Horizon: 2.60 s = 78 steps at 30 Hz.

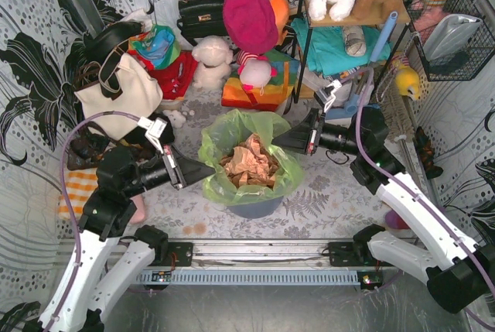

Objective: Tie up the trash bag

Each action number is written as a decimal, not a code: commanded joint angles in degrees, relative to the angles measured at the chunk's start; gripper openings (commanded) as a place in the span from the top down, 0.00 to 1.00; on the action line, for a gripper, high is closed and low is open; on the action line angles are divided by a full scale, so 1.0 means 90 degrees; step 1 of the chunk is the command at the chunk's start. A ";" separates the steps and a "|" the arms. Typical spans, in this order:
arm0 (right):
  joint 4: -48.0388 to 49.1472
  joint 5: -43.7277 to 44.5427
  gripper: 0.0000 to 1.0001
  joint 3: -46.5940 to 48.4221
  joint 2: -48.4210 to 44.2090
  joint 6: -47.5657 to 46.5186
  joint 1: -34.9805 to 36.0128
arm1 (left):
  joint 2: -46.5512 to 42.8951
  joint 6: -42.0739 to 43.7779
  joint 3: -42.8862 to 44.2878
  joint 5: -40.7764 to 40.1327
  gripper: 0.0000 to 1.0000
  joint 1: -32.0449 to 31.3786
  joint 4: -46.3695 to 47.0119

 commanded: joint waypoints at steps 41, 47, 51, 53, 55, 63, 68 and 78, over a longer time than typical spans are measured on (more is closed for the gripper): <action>-0.1142 0.3924 1.00 0.1851 0.0141 -0.1724 0.0018 | 0.2376 -0.0702 0.1479 -0.2011 1.00 -0.0018 0.3087; -0.1193 0.4319 1.00 0.1964 0.0023 -0.2057 0.0020 | 0.3026 -0.0408 0.2210 -0.1762 1.00 -0.0018 0.3127; -0.1361 0.4402 1.00 0.2007 0.0088 -0.2146 0.0013 | 0.3151 0.0176 0.2814 -0.2416 1.00 -0.0018 0.1910; -0.1392 0.4456 1.00 0.1910 0.0185 -0.2072 0.0020 | 0.3157 0.0369 0.2829 -0.2729 1.00 -0.0018 0.1569; -0.1343 0.4332 1.00 0.1874 0.0417 -0.2034 0.0020 | 0.3191 0.0454 0.2709 -0.2912 1.00 -0.0002 0.1396; -0.0810 0.3924 1.00 0.1989 0.1631 -0.1839 0.0022 | 0.3616 0.0324 0.2251 -0.3213 1.00 -0.0007 0.1577; -0.0398 0.3932 1.00 0.2002 0.2049 -0.1863 0.0025 | 0.4106 0.0388 0.2504 -0.3366 1.00 -0.0004 0.1516; 0.0503 0.3753 1.00 0.2416 0.2440 -0.1917 0.0032 | 0.4239 0.0487 0.2831 -0.3157 1.00 -0.0003 0.2522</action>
